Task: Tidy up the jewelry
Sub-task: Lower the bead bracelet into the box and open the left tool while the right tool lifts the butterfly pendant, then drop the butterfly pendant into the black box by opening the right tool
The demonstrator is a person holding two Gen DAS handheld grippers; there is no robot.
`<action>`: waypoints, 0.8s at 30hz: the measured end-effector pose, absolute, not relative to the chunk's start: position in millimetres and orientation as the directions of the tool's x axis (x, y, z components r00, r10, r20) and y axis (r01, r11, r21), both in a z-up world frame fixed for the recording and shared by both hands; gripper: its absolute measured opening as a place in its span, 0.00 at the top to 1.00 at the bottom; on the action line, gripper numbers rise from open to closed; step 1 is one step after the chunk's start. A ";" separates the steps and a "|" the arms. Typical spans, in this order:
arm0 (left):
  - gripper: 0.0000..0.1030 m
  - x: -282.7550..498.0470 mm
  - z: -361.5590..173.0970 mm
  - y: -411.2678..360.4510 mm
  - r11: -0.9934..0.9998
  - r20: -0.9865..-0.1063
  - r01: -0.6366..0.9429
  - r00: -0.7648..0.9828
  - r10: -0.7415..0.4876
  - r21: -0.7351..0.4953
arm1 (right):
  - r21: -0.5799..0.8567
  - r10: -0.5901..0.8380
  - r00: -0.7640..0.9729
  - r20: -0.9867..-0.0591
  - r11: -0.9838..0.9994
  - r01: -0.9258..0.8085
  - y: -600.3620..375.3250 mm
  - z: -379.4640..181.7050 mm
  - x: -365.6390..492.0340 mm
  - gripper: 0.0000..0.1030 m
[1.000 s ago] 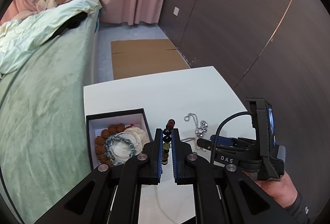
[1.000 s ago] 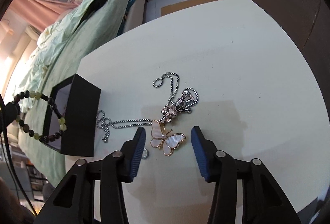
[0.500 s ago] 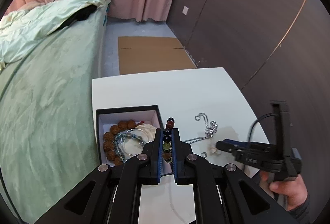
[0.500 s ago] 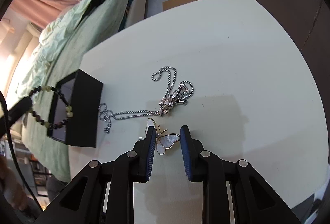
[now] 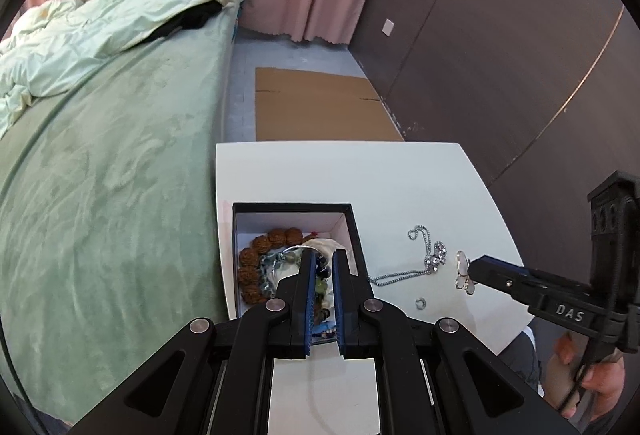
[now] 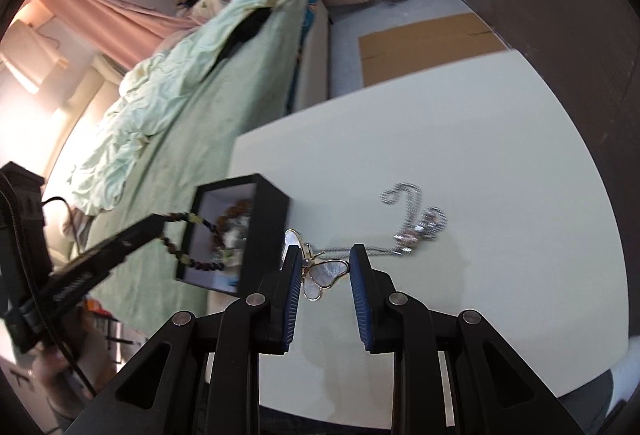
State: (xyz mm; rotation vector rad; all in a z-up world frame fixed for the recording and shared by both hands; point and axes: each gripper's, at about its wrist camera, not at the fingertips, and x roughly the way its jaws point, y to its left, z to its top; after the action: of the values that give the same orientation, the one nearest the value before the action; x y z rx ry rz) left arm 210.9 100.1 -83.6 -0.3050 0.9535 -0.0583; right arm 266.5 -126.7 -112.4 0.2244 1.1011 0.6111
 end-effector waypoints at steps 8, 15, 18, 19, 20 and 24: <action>0.36 200.5 -84.9 120.0 0.943 -0.789 -0.127 0.588 -0.177 -0.306 | 0.490 0.613 0.278 -0.740 0.773 -0.402 -86.5 -102.5 262.0 0.75; 0.34 186.0 -81.7 145.0 0.934 -0.776 -0.176 0.614 -0.142 -0.310 | 0.527 0.655 0.256 -0.711 0.737 -0.424 -58.2 -98.7 264.1 0.75; 0.34 183.8 -82.2 152.1 0.932 -0.778 -0.197 0.616 -0.124 -0.305 | 0.547 0.678 0.244 -0.693 0.715 -0.435 -46.1 -98.5 263.4 0.75; 0.34 183.3 -82.8 153.4 0.931 -0.779 -0.203 0.615 -0.121 -0.304 | 0.553 0.683 0.239 -0.690 0.711 -0.436 -43.4 -99.6 263.2 0.75; 0.34 182.8 -83.6 154.4 0.929 -0.780 -0.208 0.614 -0.119 -0.306 | 0.560 0.689 0.233 -0.686 0.705 -0.435 -40.5 -101.6 263.9 0.75; 0.34 181.9 -84.7 153.6 0.928 -0.783 -0.214 0.612 -0.115 -0.304 | 0.570 0.694 0.199 -0.692 0.695 -0.438 -28.6 -111.2 268.0 0.56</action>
State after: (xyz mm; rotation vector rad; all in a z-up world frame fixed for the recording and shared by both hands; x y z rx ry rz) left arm 181.9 153.6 -84.7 -0.3910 0.9172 0.0588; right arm 268.0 -28.6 -111.2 0.2707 1.1154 0.8048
